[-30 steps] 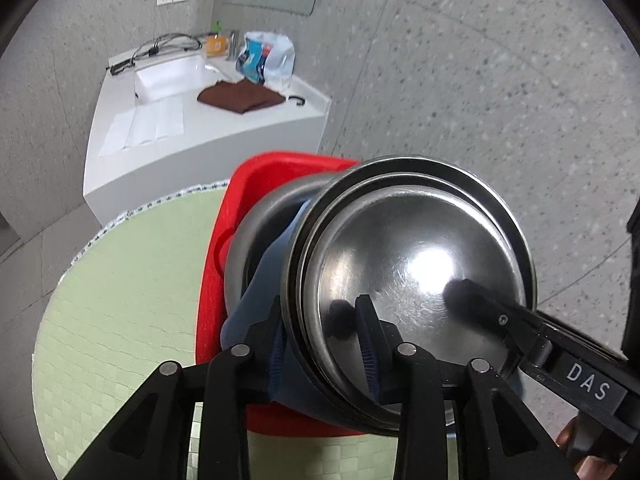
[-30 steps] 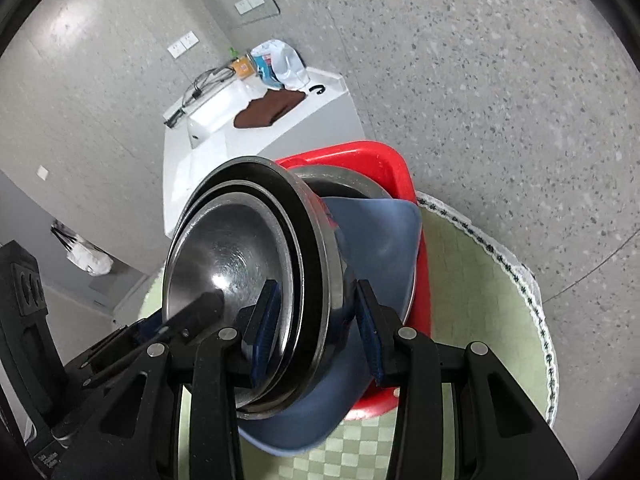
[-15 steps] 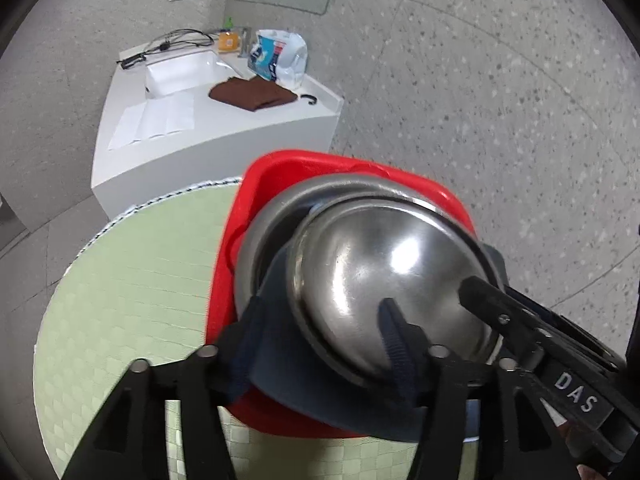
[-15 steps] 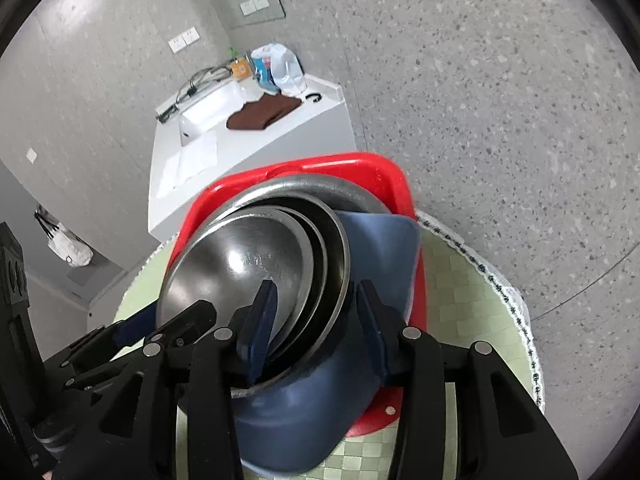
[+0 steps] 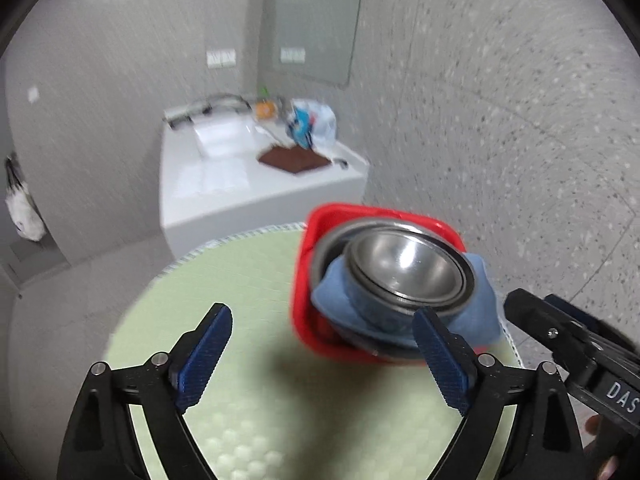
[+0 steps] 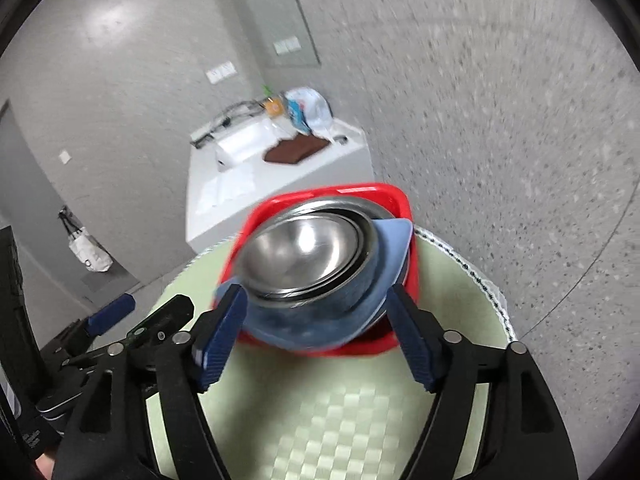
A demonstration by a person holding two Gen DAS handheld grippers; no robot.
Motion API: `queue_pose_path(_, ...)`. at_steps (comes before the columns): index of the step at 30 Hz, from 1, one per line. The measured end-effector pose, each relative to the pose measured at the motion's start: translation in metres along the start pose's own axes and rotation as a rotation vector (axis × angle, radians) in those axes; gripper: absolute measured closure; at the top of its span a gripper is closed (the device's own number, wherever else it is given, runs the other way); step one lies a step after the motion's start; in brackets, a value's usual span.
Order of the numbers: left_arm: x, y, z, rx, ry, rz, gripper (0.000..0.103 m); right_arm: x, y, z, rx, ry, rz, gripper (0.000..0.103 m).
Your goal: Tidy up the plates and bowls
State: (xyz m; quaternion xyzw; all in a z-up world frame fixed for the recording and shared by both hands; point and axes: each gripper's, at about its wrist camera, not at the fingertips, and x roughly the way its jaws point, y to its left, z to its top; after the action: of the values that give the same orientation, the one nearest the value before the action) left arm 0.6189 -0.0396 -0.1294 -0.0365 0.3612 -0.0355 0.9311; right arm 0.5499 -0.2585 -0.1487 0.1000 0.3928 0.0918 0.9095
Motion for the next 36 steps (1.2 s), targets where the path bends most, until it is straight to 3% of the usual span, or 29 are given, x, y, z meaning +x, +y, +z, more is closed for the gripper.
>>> queue_pose_path(7,-0.129,-0.001,-0.058,0.076,-0.187,0.061,0.001,-0.094,0.040,-0.047,-0.051,-0.124,0.003,0.015)
queue_pose_path(12,-0.213,0.007,-0.113,0.119,-0.244,0.061,0.001,-0.155,0.067,-0.090,-0.048,-0.179,-0.005,0.009)
queue_pose_path(20,-0.359,0.034,-0.202,0.105,-0.264,0.050,0.001,-0.256,0.120,-0.166,-0.064,-0.244,0.020,0.004)
queue_pose_path(25,-0.458,0.043,-0.247,0.090,-0.310,0.053,0.001,-0.319,0.134,-0.203,-0.070,-0.293,0.005,0.000)
queue_pose_path(36,-0.623,-0.001,-0.362,0.035,-0.365,0.071,0.001,-0.438,0.118,-0.267,-0.139,-0.356,0.016,0.000)
